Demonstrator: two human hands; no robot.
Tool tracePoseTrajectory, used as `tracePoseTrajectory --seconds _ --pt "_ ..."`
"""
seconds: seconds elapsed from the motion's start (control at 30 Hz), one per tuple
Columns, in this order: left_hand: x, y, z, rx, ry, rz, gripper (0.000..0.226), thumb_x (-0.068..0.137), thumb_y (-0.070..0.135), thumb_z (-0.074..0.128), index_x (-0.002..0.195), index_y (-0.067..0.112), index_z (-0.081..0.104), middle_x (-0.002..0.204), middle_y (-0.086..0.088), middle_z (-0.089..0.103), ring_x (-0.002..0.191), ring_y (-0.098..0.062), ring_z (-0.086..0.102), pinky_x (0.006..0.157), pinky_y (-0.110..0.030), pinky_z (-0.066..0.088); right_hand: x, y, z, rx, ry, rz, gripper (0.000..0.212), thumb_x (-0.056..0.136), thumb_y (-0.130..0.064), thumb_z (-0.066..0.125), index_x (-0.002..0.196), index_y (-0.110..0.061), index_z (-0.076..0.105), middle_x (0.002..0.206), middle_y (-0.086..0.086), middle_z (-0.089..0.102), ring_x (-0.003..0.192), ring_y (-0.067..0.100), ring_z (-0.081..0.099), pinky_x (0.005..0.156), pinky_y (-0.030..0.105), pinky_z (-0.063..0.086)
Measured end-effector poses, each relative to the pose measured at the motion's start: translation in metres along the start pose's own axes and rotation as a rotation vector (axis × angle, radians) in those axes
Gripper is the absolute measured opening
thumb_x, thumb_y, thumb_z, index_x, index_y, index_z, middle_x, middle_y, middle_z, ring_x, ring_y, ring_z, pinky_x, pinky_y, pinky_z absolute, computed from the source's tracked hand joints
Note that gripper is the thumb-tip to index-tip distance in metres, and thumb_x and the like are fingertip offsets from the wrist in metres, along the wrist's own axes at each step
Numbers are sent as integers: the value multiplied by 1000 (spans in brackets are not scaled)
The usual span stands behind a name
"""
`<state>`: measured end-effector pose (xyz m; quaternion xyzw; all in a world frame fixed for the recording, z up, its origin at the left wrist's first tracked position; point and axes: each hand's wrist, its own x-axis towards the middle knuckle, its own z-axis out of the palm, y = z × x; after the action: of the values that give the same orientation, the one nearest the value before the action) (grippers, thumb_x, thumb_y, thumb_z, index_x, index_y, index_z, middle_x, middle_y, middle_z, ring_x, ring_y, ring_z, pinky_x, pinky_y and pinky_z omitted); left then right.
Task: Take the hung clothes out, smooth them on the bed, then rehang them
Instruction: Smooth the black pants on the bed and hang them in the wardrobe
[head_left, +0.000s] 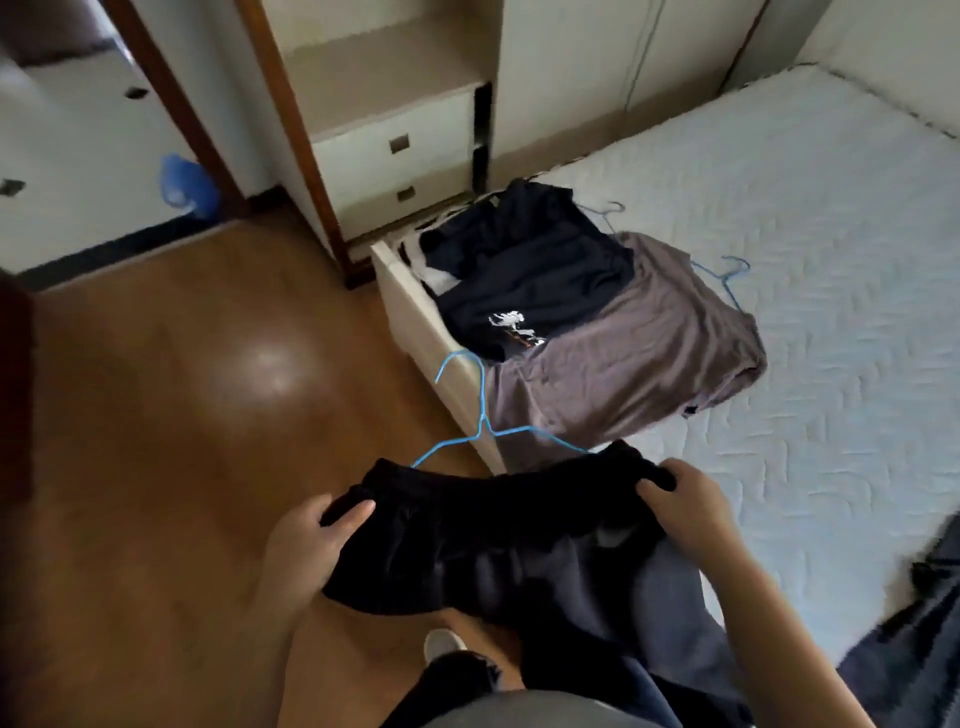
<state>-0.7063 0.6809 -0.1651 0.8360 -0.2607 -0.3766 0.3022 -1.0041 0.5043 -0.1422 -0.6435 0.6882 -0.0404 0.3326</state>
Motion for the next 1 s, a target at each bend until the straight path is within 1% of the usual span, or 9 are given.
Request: tracePoseTrajectory --seconds 0.03,0.13,0.23,0.33,0.47,0.6,0.77,0.93,1.0 --pt "-5 -11 -16 -38 30 -40 29 83 41 60 73 14 58 74 -3 63 76 -26 62 58 -31 43 0 -19 12 -11 -28 -46 10 82 -18 58 83 -7 56 82 16 60 90 33 59 66 30 33" --pt "-12 -42 -57 -104 140 -107 19 84 37 60 79 19 59 79 0 63 78 -22 61 64 -33 47 1 -76 43 -61 -89 -172 20 82 -17 59 93 0 61 91 21 66 92 35 60 67 30 34" --pt "-12 -67 -90 -145 300 -135 19 84 37 60 84 17 59 79 1 61 77 -20 59 67 -35 47 5 -132 70 -107 -140 -307 17 81 -14 60 88 2 62 79 19 61 87 33 60 66 29 33" --pt "0 -79 -119 -188 426 -178 26 84 37 60 74 14 56 71 -2 60 70 -23 59 57 -33 42 17 -190 91 -123 -183 -420 14 81 -11 59 85 2 61 74 15 57 78 29 56 66 31 33" --pt "48 -72 -160 -216 517 -209 25 85 37 58 77 13 58 75 -4 63 71 -20 60 68 -41 49 50 -264 118 -48 -208 -512 13 81 -12 57 79 1 55 69 12 56 70 28 51 61 35 34" --pt "120 -48 -214 -155 599 -140 34 87 37 56 81 4 60 73 -13 63 70 -27 60 65 -41 47 101 -344 145 3 -252 -570 15 83 -12 56 77 1 51 65 8 52 63 21 47 56 33 33" --pt "209 10 -301 -57 680 -16 32 87 40 52 82 9 59 77 -10 63 72 -22 59 70 -46 47 161 -459 145 83 -222 -646 13 84 -11 55 78 0 53 68 11 54 65 21 48 56 33 34" --pt "297 74 -369 38 637 126 28 86 42 52 83 15 60 77 1 62 75 -17 58 63 -32 42 220 -556 132 103 -118 -690 8 84 -10 57 81 -3 58 73 11 57 72 26 51 60 35 34" --pt "335 97 -395 49 611 196 28 85 44 53 78 18 59 73 3 61 74 -16 58 60 -29 40 246 -592 128 109 -86 -689 8 85 -11 57 78 -7 55 69 8 56 67 23 50 57 34 35"
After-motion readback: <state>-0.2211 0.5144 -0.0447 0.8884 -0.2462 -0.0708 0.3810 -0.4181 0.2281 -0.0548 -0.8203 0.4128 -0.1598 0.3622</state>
